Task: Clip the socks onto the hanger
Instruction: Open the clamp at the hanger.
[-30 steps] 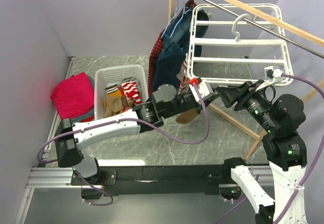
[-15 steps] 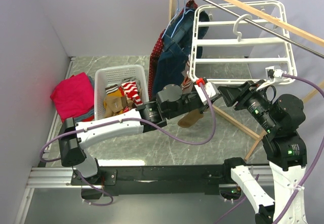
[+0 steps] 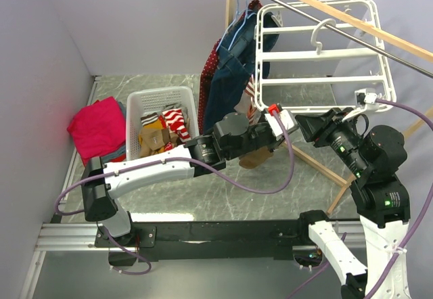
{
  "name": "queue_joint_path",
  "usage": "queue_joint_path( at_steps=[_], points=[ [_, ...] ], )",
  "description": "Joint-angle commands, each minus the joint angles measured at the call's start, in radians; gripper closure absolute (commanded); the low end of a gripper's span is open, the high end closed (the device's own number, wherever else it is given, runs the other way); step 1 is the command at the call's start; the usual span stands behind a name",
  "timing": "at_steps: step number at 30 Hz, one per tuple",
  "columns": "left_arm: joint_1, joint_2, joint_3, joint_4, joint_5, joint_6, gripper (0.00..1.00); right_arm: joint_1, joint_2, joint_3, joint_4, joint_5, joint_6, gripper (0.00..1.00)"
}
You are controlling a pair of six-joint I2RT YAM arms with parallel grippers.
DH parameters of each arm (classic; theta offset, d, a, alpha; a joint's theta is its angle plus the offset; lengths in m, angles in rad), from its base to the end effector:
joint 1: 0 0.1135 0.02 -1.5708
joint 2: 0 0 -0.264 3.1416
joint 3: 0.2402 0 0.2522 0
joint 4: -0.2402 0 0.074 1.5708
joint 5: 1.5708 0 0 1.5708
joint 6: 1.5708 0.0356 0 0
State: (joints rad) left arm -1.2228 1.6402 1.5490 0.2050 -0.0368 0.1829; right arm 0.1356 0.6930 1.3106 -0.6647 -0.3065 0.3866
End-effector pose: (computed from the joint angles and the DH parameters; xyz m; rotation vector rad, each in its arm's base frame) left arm 0.1365 -0.3724 0.4267 0.9523 1.1723 -0.8168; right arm 0.0874 0.0228 0.4678 -0.0344 1.6546 0.6475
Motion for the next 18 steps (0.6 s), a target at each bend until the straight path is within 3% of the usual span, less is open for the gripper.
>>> queue_joint_path(
  at_steps=[1,12,18],
  points=[
    [-0.014,-0.002,0.040,-0.004,-0.008,0.007,0.87,0.007,0.008,0.021,0.008,0.015,-0.025,0.76],
    [-0.014,-0.107,-0.029,-0.038,0.011,-0.077,0.27,0.009,-0.003,0.016,0.000,0.046,-0.063,0.92],
    [-0.014,-0.204,-0.056,-0.130,-0.044,-0.177,0.13,0.009,-0.007,0.004,0.004,0.038,-0.083,1.00]
  ],
)
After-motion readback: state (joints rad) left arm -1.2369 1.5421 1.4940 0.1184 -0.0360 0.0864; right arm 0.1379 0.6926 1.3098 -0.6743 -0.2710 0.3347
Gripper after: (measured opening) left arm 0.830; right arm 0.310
